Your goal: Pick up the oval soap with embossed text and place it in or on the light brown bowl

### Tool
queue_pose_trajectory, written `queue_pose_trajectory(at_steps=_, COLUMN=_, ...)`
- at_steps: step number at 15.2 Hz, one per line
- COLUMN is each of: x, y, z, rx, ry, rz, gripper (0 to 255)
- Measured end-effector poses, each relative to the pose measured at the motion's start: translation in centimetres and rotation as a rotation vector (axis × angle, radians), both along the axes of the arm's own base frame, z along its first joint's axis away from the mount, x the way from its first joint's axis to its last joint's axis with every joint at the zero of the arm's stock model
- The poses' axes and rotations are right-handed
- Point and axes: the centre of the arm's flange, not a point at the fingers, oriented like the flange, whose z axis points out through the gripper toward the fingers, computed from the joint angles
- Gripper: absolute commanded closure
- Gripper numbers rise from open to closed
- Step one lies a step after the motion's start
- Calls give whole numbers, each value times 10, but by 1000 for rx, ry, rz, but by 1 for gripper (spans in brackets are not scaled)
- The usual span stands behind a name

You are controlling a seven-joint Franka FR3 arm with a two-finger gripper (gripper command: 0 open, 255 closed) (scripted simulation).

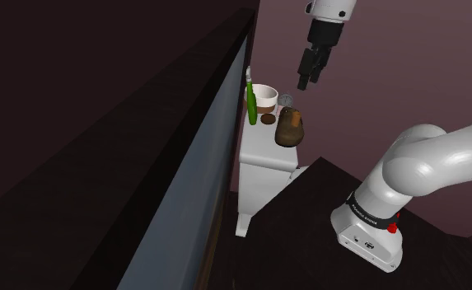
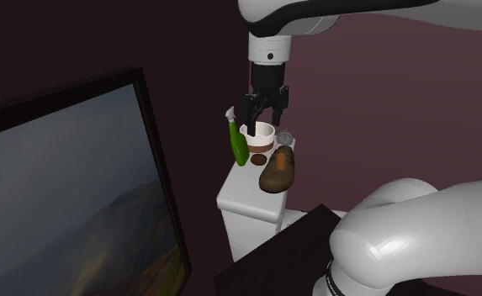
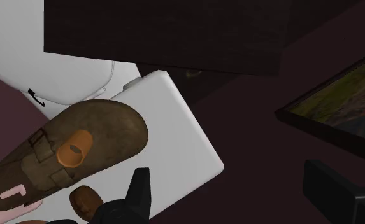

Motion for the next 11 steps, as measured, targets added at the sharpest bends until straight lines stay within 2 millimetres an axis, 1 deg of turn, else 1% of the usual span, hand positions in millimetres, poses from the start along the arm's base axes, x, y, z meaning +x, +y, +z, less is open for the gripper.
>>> queue_pose_trajectory(at_steps=1, x=0, y=0, z=0, rx=0, ry=0, rz=0, gripper=0)
queue_pose_trajectory(at_steps=4, x=12, y=-14, z=-18, rx=4, ry=-4, rz=47, gripper=0)
queue_pose_trajectory(at_steps=6, x=19, y=-32, z=-35, rx=7, ry=-8, rz=90, gripper=0)
queue_pose_trajectory(at_steps=10, x=42, y=-59, z=-72, rx=13, ry=-17, rz=183, gripper=0)
queue_pose_trajectory(at_steps=11, x=51, y=-68, z=-81, rx=14, ry=-20, rz=206, gripper=0)
